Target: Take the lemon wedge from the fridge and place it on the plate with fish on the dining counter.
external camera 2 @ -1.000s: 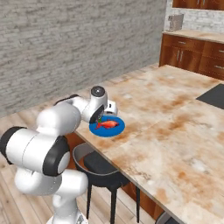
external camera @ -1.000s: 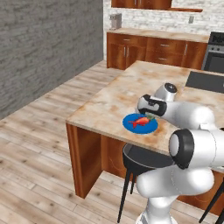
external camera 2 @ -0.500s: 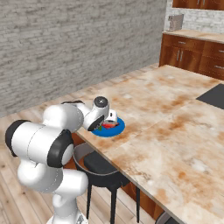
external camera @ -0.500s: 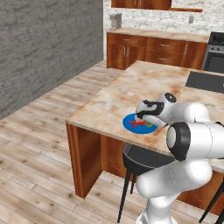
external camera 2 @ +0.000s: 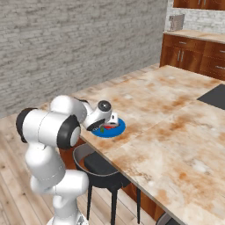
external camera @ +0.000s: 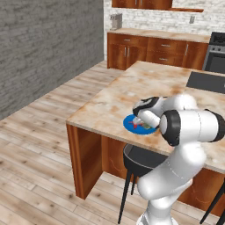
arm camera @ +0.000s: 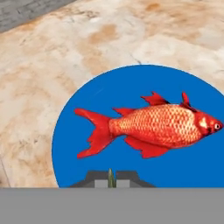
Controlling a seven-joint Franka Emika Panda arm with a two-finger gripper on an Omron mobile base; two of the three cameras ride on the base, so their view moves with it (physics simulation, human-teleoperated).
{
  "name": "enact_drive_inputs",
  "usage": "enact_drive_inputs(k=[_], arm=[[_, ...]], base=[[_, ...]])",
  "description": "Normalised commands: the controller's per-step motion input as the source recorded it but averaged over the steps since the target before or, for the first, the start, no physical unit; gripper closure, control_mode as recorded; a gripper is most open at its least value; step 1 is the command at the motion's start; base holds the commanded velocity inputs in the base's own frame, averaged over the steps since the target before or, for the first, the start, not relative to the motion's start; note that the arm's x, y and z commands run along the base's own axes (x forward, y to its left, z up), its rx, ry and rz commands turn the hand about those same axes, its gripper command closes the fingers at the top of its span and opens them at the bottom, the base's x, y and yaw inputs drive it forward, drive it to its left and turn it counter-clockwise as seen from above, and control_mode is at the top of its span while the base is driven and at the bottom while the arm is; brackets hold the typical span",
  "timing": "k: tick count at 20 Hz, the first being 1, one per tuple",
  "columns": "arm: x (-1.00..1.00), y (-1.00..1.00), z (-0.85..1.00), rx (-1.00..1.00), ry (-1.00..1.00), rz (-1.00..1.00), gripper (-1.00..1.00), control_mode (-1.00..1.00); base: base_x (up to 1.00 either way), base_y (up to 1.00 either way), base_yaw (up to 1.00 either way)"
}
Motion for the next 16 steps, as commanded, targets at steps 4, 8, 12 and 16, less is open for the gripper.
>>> enact_drive_inputs(k=[4,8,12,16], arm=[[0.27,0.00,-0.28,0.00,0.00,0.09,1.00,-1.00],[0.31,0.00,-0.27,0.00,0.00,0.08,1.00,-1.00],[0.40,0.00,-0.20,0.00,0.00,0.06,1.00,-1.00],[0.31,0.03,-0.12,0.00,-0.02,0.02,-1.00,-1.00]], base=[[0.00,0.00,0.00],[0.00,0.00,0.00],[0.00,0.00,0.00],[0.00,0.00,0.00]])
